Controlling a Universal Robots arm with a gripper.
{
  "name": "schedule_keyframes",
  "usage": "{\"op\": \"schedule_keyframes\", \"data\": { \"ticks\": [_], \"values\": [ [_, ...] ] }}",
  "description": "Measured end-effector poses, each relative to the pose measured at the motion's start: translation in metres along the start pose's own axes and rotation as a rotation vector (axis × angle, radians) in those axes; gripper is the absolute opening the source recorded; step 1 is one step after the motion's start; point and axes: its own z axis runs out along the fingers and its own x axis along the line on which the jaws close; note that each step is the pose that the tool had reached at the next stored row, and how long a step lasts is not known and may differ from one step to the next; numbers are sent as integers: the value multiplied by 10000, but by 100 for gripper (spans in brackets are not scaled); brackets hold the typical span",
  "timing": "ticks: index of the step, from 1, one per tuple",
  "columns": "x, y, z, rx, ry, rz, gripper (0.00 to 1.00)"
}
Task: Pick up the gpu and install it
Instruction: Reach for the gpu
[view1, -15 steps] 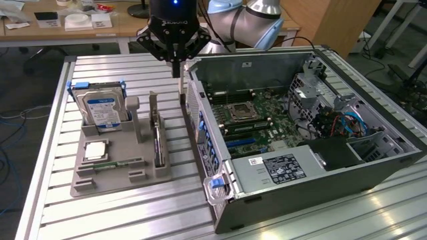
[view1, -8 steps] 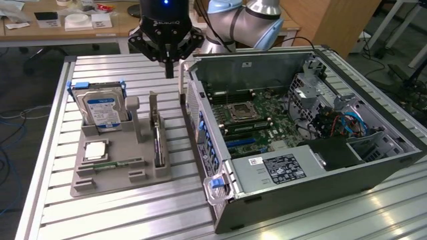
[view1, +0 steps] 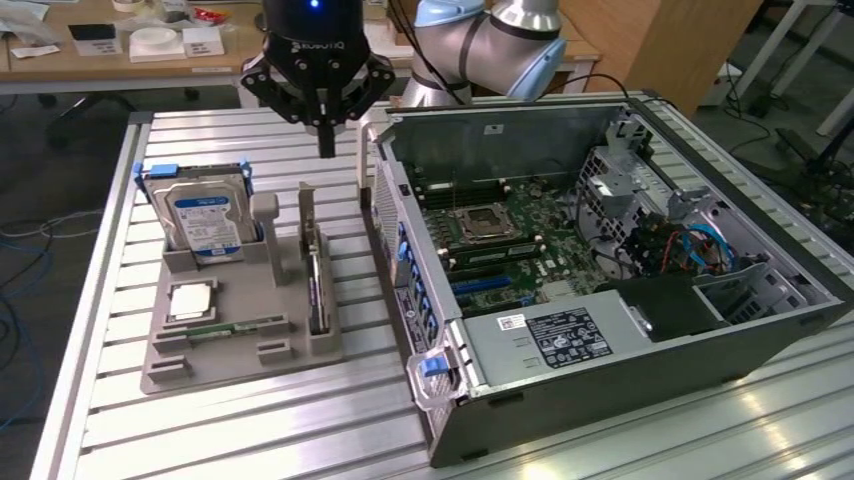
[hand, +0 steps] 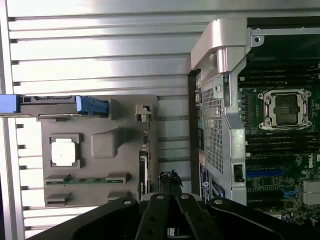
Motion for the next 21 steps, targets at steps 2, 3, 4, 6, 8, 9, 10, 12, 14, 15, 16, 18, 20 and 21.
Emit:
{"op": "schedule_keyframes", "data": {
  "ticks": [2,3,4,6,8,9,10,12,14,15,16,18,20,21],
  "values": [
    [36,-3,0,0,0,1,11],
    [50,-3,-1,0,0,2,11],
    [62,-4,-1,0,0,2,11],
    [79,-6,-1,0,0,1,11],
    [98,-7,-1,1,0,1,11],
    [110,-8,-1,0,0,1,11],
    [122,-9,-1,0,0,1,11],
    [136,-10,-1,0,0,1,11],
    [136,-10,-1,0,0,0,11],
    [136,-10,-1,0,0,0,11],
    [139,-10,-1,0,0,1,11],
    [145,-19,-1,0,0,0,11],
    [148,-45,-3,1,1,1,11],
    [149,-64,-4,1,1,1,11]
  ]
}}
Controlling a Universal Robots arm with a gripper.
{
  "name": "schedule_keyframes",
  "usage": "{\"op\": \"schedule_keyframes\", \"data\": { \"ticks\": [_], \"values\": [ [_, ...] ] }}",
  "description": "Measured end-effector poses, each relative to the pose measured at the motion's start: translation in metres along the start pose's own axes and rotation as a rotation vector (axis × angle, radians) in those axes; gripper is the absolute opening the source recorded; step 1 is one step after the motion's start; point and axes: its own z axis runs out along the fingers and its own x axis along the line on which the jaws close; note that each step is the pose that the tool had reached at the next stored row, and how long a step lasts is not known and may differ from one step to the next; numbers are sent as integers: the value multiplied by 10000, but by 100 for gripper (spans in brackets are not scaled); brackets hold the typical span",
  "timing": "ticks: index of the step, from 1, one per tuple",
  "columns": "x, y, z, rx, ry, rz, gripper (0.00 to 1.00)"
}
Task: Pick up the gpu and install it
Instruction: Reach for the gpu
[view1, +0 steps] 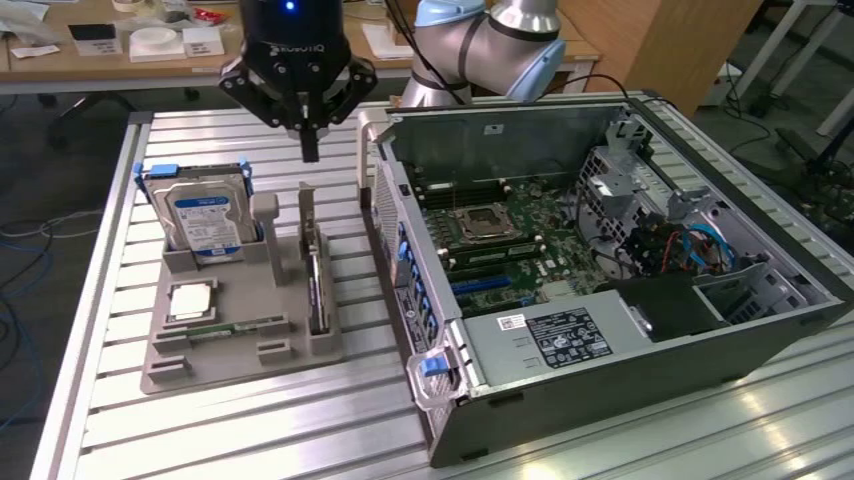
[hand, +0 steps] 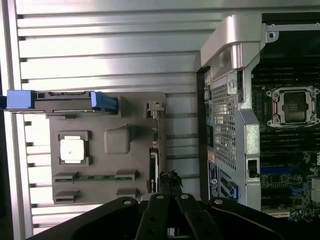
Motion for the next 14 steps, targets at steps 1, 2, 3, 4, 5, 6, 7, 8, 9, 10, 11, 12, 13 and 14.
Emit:
{"op": "schedule_keyframes", "data": {
  "ticks": [1,2,3,4,5,6,7,8,9,10,11,12,13,14],
  "values": [
    [1,-21,-1,0,-1,-1,11],
    [4,-44,-2,0,0,0,11],
    [7,-67,-3,-1,-1,0,11],
    [10,-90,-4,0,0,0,11],
    [14,-116,-5,-1,-1,0,11],
    [17,-143,-6,-1,-1,0,11],
    [20,-171,-7,0,-1,-1,11],
    [24,-198,-8,-1,-1,-1,11],
    [29,-225,-9,-1,0,-1,11],
    [33,-252,-10,-1,-1,0,11],
    [36,-279,-12,0,0,0,11],
    [39,-307,-13,-1,-1,0,11],
    [42,-333,-14,-1,-1,0,11],
    [45,-357,-15,0,0,0,11]
  ]
}}
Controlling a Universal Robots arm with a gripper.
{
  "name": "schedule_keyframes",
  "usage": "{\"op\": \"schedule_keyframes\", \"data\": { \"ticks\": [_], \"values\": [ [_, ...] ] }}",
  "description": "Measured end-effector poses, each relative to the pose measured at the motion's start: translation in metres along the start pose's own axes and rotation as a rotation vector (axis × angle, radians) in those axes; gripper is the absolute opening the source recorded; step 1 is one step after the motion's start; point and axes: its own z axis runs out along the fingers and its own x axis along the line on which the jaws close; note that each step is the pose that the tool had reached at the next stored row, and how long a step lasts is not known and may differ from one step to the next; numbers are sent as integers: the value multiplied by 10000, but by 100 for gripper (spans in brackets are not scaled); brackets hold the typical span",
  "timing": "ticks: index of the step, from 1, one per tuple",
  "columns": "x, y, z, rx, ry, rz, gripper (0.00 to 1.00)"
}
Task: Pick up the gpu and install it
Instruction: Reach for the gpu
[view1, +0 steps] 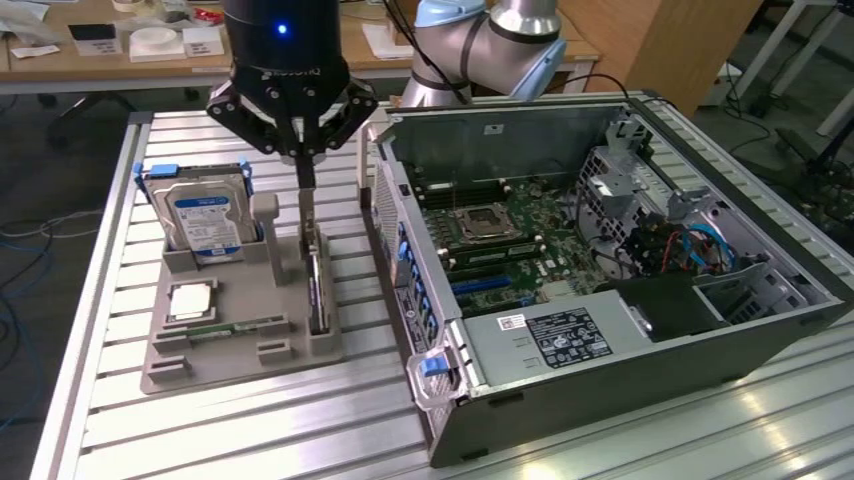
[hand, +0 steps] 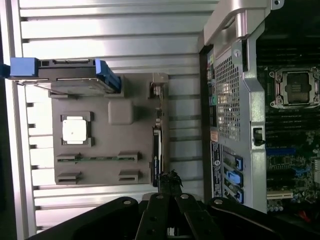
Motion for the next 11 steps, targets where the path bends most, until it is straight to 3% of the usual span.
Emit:
{"op": "schedule_keyframes", "data": {
  "ticks": [11],
  "values": [
    [54,-42,-1,-1,-1,-1,11]
  ]
}}
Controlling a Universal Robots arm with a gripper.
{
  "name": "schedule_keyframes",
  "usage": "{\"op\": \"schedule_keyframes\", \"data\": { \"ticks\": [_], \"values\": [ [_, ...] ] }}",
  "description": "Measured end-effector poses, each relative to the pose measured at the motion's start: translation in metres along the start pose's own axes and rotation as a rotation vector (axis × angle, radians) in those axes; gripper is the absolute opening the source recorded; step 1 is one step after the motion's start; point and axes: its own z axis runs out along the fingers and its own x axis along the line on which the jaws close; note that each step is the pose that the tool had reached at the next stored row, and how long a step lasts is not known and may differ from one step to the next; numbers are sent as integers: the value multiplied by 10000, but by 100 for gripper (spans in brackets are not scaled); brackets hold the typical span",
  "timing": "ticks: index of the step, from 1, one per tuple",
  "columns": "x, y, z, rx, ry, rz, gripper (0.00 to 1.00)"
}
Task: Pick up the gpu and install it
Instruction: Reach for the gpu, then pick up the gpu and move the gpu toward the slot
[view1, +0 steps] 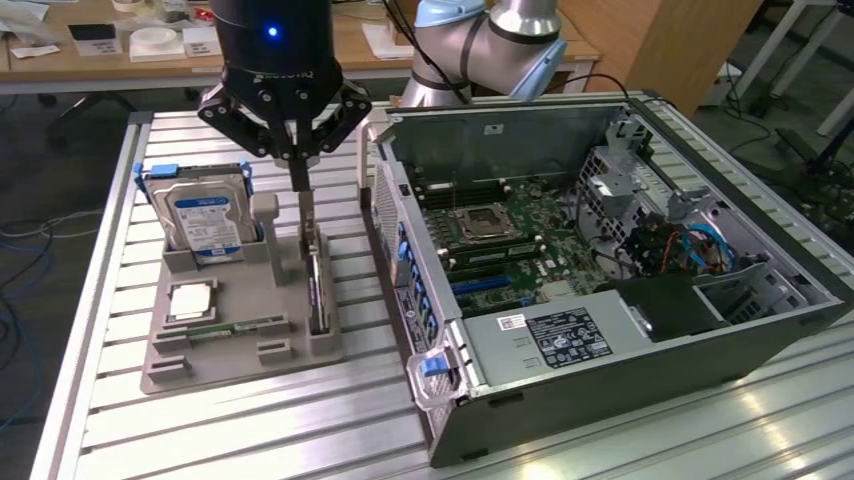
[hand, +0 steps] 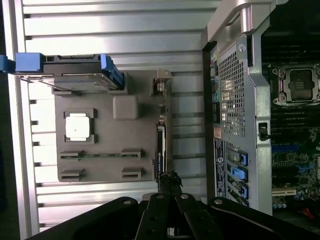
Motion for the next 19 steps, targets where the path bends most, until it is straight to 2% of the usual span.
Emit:
{"op": "schedule_keyframes", "data": {
  "ticks": [16,19],
  "values": [
    [1,0,0,0,0,1,11],
    [1,0,0,0,0,1,29]
  ]
}}
